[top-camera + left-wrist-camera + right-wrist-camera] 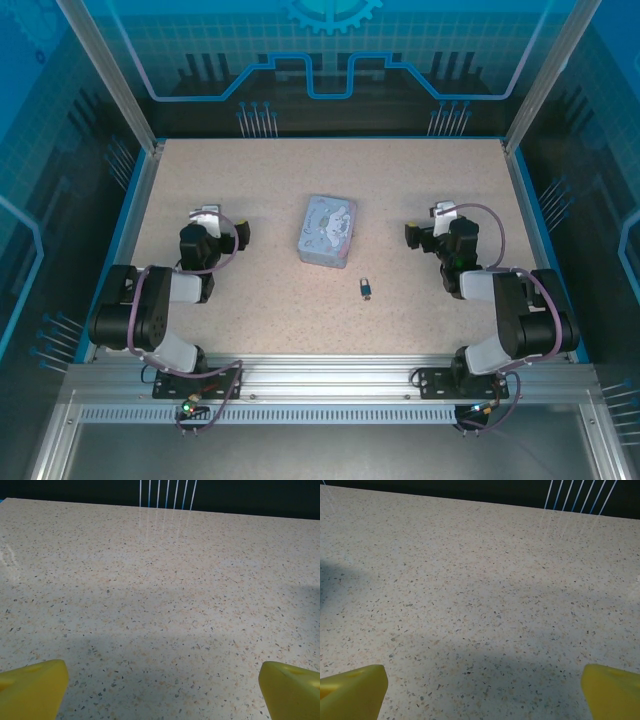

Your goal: Unlock the padlock with the key

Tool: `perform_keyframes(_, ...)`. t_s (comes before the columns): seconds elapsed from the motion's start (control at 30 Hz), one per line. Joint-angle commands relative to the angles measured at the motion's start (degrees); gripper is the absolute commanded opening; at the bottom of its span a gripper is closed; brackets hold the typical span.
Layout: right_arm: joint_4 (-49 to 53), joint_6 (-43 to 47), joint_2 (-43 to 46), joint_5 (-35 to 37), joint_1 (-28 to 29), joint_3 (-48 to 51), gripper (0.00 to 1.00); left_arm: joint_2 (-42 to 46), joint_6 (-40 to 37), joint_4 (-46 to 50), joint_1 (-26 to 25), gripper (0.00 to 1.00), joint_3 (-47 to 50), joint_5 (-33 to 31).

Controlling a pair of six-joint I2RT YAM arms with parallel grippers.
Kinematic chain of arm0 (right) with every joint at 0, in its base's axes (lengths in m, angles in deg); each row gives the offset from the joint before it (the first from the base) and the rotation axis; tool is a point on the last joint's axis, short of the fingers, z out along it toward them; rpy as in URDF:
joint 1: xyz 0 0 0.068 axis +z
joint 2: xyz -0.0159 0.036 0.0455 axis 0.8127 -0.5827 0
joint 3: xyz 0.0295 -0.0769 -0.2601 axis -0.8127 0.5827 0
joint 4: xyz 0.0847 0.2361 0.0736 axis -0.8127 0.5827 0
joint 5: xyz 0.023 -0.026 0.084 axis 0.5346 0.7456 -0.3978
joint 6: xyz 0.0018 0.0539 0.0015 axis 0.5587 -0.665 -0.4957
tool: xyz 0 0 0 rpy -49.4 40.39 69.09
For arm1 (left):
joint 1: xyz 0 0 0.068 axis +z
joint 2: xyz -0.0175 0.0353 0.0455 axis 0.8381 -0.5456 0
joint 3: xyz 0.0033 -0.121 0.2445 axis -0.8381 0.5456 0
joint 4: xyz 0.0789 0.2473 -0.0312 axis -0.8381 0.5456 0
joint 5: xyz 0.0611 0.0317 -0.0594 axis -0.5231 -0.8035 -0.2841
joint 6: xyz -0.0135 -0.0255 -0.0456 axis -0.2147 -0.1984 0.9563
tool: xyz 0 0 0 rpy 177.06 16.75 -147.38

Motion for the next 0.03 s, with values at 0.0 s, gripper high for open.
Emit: perform_keyframes(0.0,0.09,0.06,-0.31,0.77,0.38,-0.54,1.00,-0.06,0.87,0.08,0.28,0.99,-0.61,1.44)
